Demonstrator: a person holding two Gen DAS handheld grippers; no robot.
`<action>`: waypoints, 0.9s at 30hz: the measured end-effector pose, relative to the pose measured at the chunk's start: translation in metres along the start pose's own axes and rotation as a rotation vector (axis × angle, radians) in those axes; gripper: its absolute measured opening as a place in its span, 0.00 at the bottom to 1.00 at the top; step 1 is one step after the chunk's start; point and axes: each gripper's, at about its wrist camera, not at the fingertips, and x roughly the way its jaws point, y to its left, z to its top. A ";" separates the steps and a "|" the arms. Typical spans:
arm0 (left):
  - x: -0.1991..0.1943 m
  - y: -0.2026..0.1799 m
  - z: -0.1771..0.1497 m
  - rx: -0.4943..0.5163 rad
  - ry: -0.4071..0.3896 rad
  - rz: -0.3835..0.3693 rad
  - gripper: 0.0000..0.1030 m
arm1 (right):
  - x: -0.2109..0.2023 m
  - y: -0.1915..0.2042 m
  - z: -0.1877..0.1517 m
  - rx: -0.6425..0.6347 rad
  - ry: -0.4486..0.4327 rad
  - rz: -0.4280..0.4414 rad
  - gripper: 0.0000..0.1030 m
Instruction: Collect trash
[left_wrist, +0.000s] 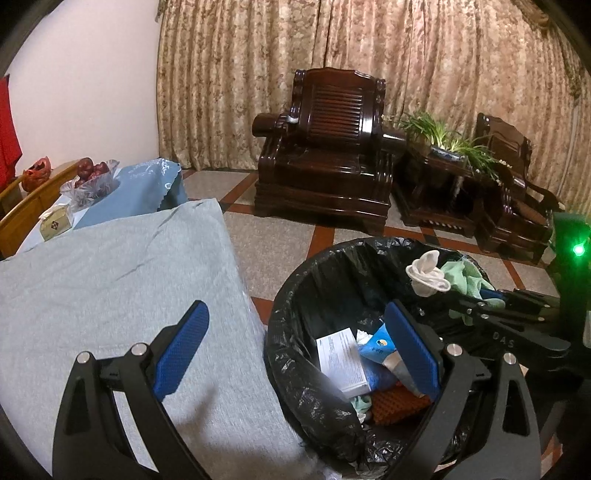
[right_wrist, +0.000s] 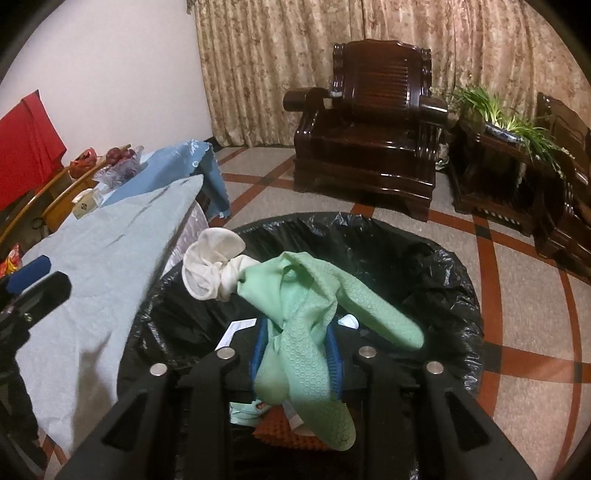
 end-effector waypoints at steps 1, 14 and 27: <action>0.000 -0.001 0.000 0.002 0.000 0.001 0.91 | 0.002 0.000 0.000 0.001 0.006 0.000 0.42; -0.012 0.000 -0.003 0.019 -0.003 0.001 0.91 | -0.038 -0.009 -0.007 0.035 -0.061 0.005 0.94; -0.061 0.006 -0.006 -0.021 -0.021 0.025 0.92 | -0.108 0.020 -0.004 0.009 -0.139 0.063 0.94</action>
